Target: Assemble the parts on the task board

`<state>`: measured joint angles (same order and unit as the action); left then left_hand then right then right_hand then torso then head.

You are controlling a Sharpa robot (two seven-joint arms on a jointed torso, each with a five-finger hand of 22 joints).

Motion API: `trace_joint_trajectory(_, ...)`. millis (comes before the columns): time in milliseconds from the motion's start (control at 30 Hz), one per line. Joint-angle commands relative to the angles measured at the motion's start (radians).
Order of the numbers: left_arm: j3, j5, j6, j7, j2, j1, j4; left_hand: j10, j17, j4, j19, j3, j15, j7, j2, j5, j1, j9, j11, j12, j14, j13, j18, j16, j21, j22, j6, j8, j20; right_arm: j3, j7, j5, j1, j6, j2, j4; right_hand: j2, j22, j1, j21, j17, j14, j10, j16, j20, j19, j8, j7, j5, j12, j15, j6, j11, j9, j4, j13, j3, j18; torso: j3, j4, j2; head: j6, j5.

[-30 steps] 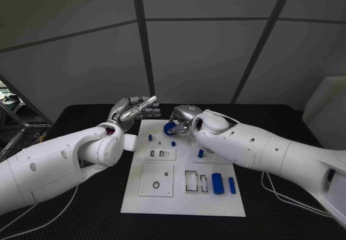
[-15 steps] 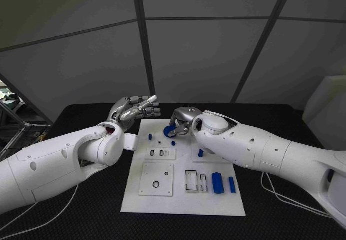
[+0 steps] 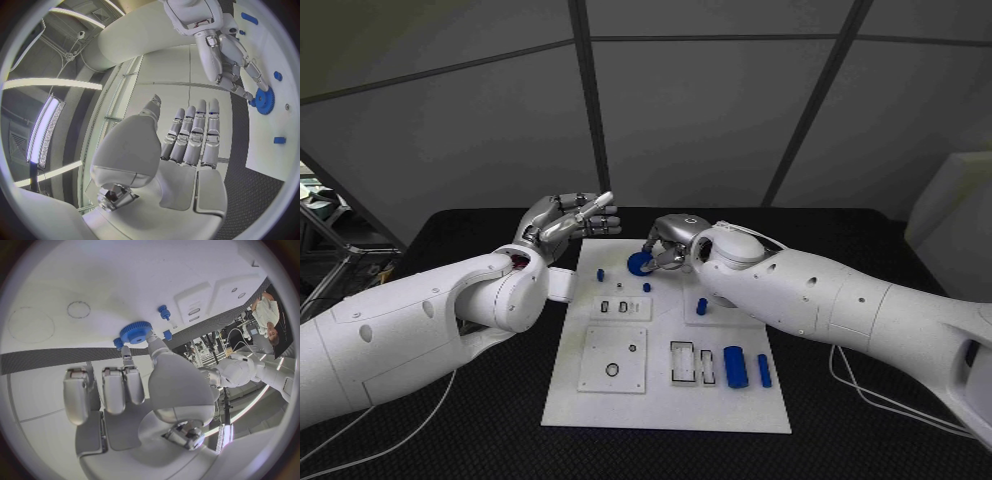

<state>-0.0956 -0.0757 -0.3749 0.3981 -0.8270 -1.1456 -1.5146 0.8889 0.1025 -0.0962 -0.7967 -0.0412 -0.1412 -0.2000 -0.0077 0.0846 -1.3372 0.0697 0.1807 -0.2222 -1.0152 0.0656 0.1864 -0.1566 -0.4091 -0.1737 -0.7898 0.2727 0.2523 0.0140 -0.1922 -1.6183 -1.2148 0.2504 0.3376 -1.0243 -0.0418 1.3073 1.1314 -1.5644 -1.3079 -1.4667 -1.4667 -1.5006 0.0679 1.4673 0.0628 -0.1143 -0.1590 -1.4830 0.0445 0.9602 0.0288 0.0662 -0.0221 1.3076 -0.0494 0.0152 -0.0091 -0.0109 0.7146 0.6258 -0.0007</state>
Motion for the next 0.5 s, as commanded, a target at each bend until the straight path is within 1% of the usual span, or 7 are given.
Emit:
trace_joint_trajectory(33,-0.001,-0.004,0.01,0.003,-0.005,-0.002,0.001,0.003,0.001,0.007,-0.003,-0.002,-0.006,-0.019,0.009,0.0,-0.003,-0.001,0.005,0.004,-0.002,-0.001,-0.006,0.007,-0.005,0.001,-0.003,-0.004,0.0,0.001,0.081,0.094,0.0,0.18,0.038,-0.034,-0.004,0.263,-0.006,-0.006,-0.072,-0.065,-0.044,0.006,0.008,0.104,0.002,-0.007,-0.008,0.004,-0.009,-0.001,0.01,0.001,0.009,0.159,0.0,-0.015,0.0008,0.0038,-0.001,-0.003,0.004)
trace_joint_trajectory(100,-0.001,-0.004,0.009,0.003,-0.008,-0.002,0.002,0.003,0.001,0.007,-0.003,-0.002,-0.006,-0.019,0.009,0.0,-0.003,-0.001,0.005,0.004,-0.002,-0.001,-0.006,0.007,-0.005,0.001,-0.003,-0.004,0.0,0.001,0.131,0.152,0.001,0.226,0.078,-0.071,-0.006,0.263,-0.005,-0.006,-0.065,-0.064,-0.04,0.009,0.009,0.104,0.001,-0.009,-0.011,0.009,-0.01,-0.005,0.012,0.0,0.012,0.153,0.001,-0.015,0.0006,0.0051,-0.002,-0.006,0.005)
trace_joint_trajectory(167,-0.001,-0.004,0.009,0.003,-0.011,-0.001,0.003,0.003,0.001,0.007,-0.003,-0.002,-0.006,-0.019,0.009,0.0,-0.003,-0.001,0.005,0.005,-0.001,-0.001,-0.006,0.007,-0.005,0.001,-0.002,-0.004,0.0,0.002,0.164,0.197,0.001,0.239,0.111,-0.101,-0.008,0.263,-0.004,-0.006,-0.062,-0.063,-0.039,0.01,0.01,0.104,0.0,-0.011,-0.009,0.011,-0.011,-0.008,0.013,0.0,0.015,0.151,0.002,-0.015,0.0008,0.0077,-0.003,-0.008,0.005)
trace_joint_trajectory(200,-0.001,-0.004,0.009,0.002,-0.013,-0.001,0.003,0.003,0.001,0.007,-0.003,-0.002,-0.006,-0.019,0.009,0.0,-0.003,-0.001,0.005,0.005,-0.001,-0.001,-0.006,0.007,-0.005,0.001,-0.002,-0.004,0.0,0.003,0.185,0.231,0.0,0.239,0.137,-0.124,-0.009,0.261,-0.004,-0.005,-0.058,-0.062,-0.036,0.012,0.011,0.102,0.0,-0.011,-0.006,0.015,-0.012,-0.01,0.013,0.0,0.018,0.147,0.002,-0.015,0.0013,0.0104,-0.004,-0.009,0.007)
trace_joint_trajectory(267,-0.001,-0.004,0.008,0.002,-0.016,-0.001,0.004,0.003,0.001,0.007,-0.003,-0.002,-0.006,-0.019,0.009,0.0,-0.003,-0.001,0.005,0.005,-0.001,-0.001,-0.006,0.007,-0.005,0.001,-0.002,-0.004,0.0,0.01,0.219,0.3,0.0,0.214,0.192,-0.166,-0.006,0.248,0.004,0.0,-0.047,-0.059,-0.03,0.017,0.012,0.094,0.002,-0.011,-0.004,0.024,-0.013,-0.006,0.014,0.001,0.02,0.137,0.0,-0.012,0.0018,0.0151,-0.006,-0.008,0.009)
trace_joint_trajectory(367,-0.001,-0.004,0.008,0.002,-0.021,-0.001,0.004,0.003,0.001,0.008,-0.002,-0.001,-0.007,-0.019,0.009,-0.001,-0.003,-0.002,0.005,0.006,-0.001,-0.002,-0.006,0.008,-0.005,0.002,-0.002,-0.005,0.0,0.019,0.254,0.397,-0.002,0.146,0.275,-0.212,0.0,0.228,0.039,0.008,-0.037,-0.056,-0.021,0.024,0.013,0.081,0.007,-0.009,-0.01,0.037,-0.012,0.01,0.012,0.003,0.007,0.124,-0.009,-0.007,0.0022,0.0236,-0.01,-0.012,0.01)
trace_joint_trajectory(500,-0.001,-0.004,0.01,0.001,-0.022,-0.001,0.008,0.002,0.001,0.008,-0.002,-0.001,-0.007,-0.019,0.009,-0.001,-0.003,-0.002,0.005,0.006,-0.001,-0.002,-0.006,0.008,-0.005,0.002,-0.002,-0.005,0.0,0.024,0.301,0.51,-0.002,0.066,0.365,-0.233,0.002,0.2,0.084,0.02,-0.018,-0.051,-0.01,0.035,0.01,0.064,0.012,-0.003,0.033,0.055,-0.008,0.038,0.007,0.005,-0.018,0.106,-0.014,0.0,0.003,0.0354,-0.015,-0.014,0.011)
